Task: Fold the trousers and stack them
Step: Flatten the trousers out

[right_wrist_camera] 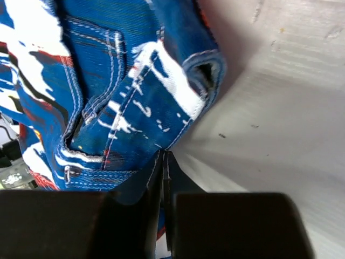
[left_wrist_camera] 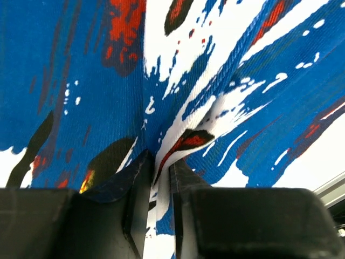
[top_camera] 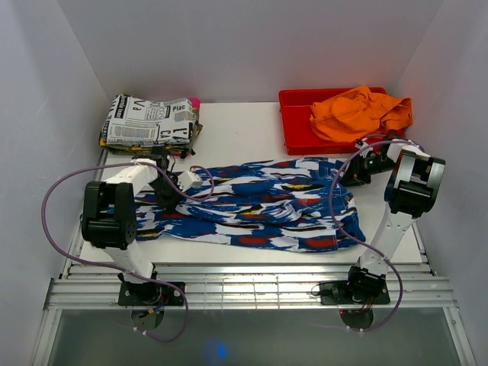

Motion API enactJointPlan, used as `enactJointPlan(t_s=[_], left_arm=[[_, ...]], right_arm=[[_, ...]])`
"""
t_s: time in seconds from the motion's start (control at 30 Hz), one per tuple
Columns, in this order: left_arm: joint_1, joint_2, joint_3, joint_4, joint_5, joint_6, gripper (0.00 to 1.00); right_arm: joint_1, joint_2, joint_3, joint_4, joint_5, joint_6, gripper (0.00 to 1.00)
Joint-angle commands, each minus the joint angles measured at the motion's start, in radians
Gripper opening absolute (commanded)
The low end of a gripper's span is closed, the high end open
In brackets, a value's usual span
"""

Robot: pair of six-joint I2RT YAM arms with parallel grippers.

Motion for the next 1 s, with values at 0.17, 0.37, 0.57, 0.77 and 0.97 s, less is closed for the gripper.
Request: enactJointPlan(t_s=[0.17, 0.37, 0.57, 0.77, 0.97], left_arm=[[-0.001, -0.212, 0.179, -0.055, 0.194, -0.028, 0.44], [-0.086, -0.216, 0.336, -0.101, 0.298, -0.132, 0.49], [-0.239, -0.169, 0.345, -0.077, 0.317, -0.229, 0.52], [-0.483, -0.2, 0.274, 0.137, 0.292, -0.328, 0.55], [-0.695, -0.162, 0.218, 0.299, 0.306, -0.437, 0.55]], right_arm=[[0.006, -0.454, -0.076, 0.118, -0.042, -0.129, 0.08], [0.174, -0.743, -0.301, 0.172, 0.137, -0.356, 0.08], [0.082, -0.599, -0.257, 0.207, 0.175, -0.193, 0.68], [0.011, -0.37, -0.11, 0.254, 0.069, -0.174, 0.7], [0.012, -0.23, -0.064, 0.342, -0.01, -0.176, 0.68]])
